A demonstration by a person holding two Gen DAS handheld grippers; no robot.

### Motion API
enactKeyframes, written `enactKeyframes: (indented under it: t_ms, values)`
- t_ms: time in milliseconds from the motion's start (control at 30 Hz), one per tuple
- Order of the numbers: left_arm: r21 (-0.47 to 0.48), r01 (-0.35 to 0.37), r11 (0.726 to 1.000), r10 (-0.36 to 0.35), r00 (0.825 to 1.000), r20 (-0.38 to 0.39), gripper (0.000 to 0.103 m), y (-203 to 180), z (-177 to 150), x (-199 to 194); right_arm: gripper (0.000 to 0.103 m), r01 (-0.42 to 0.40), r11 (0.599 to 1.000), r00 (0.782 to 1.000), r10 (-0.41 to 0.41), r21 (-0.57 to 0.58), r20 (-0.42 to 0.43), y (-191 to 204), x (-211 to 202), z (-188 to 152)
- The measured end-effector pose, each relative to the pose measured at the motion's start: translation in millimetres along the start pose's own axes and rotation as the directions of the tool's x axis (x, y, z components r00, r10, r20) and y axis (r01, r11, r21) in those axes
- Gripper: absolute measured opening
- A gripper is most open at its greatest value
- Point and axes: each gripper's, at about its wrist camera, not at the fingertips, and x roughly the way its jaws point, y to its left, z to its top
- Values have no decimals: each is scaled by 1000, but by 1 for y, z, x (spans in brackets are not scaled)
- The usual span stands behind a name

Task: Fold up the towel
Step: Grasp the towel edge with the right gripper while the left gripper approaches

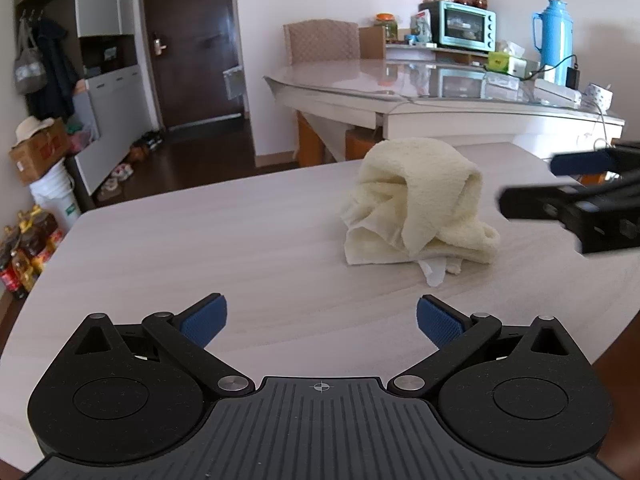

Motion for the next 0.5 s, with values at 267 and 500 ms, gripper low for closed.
enactKeyframes:
  t_ms: [267,500]
  values:
    - [-9,22,1000,-22,1000,0,103,11,7,15,84,-26,998,999,25,-54,-24,9,29,11]
    - [-5,14,1000,-14,1000,-4,103,18,19,35,80,-28,998,998,25,-58,-56,11,43,9]
